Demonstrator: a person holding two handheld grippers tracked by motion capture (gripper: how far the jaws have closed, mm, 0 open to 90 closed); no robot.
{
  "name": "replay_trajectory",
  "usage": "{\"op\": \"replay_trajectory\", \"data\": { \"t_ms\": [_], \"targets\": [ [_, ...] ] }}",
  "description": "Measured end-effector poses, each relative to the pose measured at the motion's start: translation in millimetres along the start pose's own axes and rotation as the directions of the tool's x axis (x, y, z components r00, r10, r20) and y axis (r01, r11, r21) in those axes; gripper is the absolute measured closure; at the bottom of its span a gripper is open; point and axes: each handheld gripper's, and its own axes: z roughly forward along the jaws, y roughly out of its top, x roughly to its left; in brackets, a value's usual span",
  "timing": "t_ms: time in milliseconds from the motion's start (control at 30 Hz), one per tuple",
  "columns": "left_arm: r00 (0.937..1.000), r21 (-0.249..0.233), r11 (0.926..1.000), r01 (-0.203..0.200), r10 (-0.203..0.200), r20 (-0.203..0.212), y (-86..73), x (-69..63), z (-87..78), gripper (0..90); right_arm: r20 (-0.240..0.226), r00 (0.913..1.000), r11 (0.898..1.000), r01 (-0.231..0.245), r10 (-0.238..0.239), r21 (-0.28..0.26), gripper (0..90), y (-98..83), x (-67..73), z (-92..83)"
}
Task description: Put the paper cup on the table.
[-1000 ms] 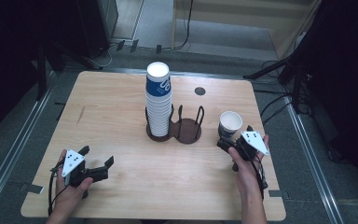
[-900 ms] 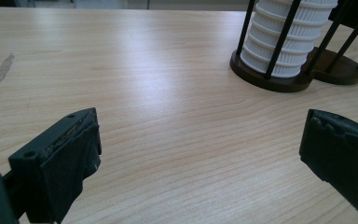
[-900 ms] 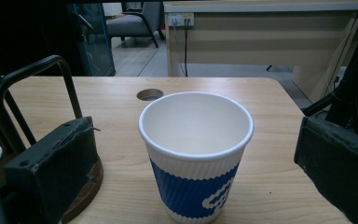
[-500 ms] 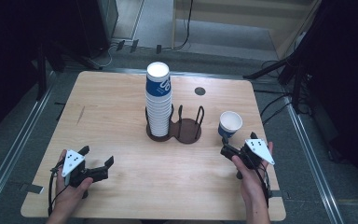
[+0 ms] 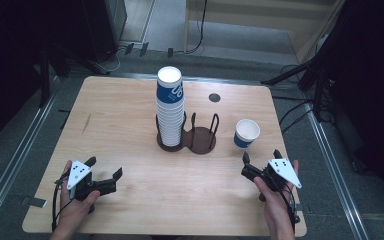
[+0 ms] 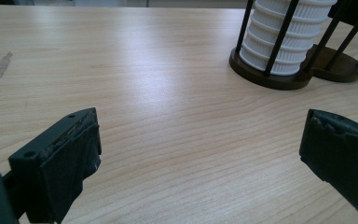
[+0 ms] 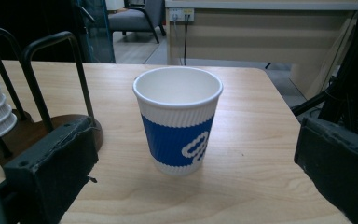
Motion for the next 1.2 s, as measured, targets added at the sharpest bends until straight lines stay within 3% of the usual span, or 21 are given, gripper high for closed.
{"op": "replay_trajectory", "data": {
  "t_ms": [600,1200],
  "targets": [
    [1.0,0.001,1.0,-0.003,0.003,-0.001,0.0,-0.1,0.0,0.0,-0.001,1.0,0.999,0.0,0.0,0.034,0.0,-21.2,-8.3,-20.7],
    [1.0,0.002,1.0,0.0,0.0,0.002,0.1,0.1,0.3,0.0,0.036,0.9993,0.998,0.008,-0.011,0.062,0.0,-35.4,-28.2,-39.2]
  ]
}}
